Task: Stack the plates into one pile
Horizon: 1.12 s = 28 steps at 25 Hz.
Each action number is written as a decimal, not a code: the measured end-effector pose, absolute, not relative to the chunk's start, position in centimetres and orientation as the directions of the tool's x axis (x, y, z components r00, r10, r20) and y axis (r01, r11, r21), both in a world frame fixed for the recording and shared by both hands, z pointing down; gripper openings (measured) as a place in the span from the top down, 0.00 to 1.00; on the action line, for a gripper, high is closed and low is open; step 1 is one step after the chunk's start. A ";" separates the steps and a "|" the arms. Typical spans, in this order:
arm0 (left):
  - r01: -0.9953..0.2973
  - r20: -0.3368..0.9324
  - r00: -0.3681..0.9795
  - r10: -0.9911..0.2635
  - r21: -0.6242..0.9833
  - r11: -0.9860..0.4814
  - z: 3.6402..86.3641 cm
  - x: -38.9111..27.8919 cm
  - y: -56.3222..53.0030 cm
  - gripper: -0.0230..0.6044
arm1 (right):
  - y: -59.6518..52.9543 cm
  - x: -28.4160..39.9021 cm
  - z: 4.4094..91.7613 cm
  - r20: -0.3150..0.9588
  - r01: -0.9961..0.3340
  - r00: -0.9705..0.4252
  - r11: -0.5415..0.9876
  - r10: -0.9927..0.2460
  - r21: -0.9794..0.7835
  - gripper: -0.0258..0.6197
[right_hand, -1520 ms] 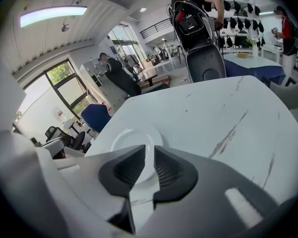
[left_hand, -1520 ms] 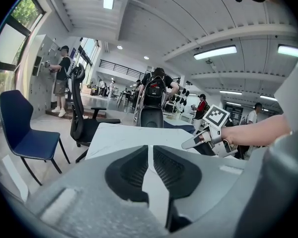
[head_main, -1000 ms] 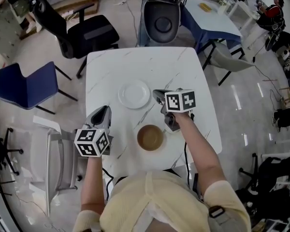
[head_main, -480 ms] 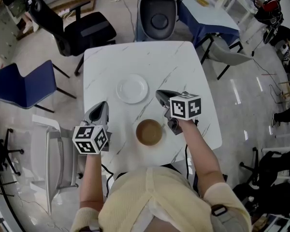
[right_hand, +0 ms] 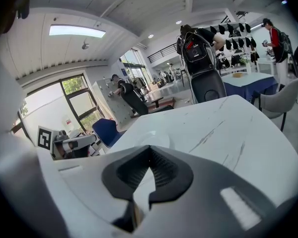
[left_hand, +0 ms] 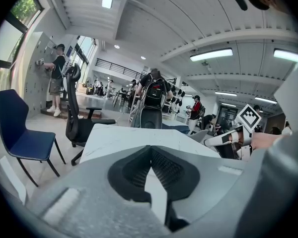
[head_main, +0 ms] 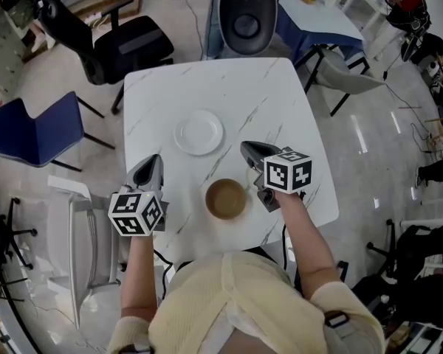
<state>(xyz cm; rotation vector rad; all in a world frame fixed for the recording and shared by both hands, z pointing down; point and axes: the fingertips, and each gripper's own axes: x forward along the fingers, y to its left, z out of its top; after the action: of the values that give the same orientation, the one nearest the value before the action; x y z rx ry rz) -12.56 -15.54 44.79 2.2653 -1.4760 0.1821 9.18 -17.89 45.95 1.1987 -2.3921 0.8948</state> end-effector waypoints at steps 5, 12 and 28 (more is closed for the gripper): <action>-0.895 0.348 0.432 -0.832 0.283 -0.346 45.0 -12.3 -15.6 0.98 | -17.5 9.6 45.9 0.512 -0.795 -0.606 0.445 -0.609 -0.412 0.96; -0.890 0.356 0.442 -0.823 0.291 -0.352 45.5 -11.9 -15.5 0.98 | -17.5 9.5 46.0 0.495 -0.794 -0.606 0.437 -0.622 -0.423 0.96; -0.887 0.362 0.446 -0.818 0.301 -0.350 45.6 -11.6 -15.5 0.98 | -17.4 9.1 46.1 0.508 -0.795 -0.607 0.455 -0.611 -0.401 0.96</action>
<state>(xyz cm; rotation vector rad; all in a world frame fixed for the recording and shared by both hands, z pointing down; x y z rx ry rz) -11.64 -15.47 45.62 2.2501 -1.4323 0.2034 9.11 -17.43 46.08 1.2043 -2.4179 0.8982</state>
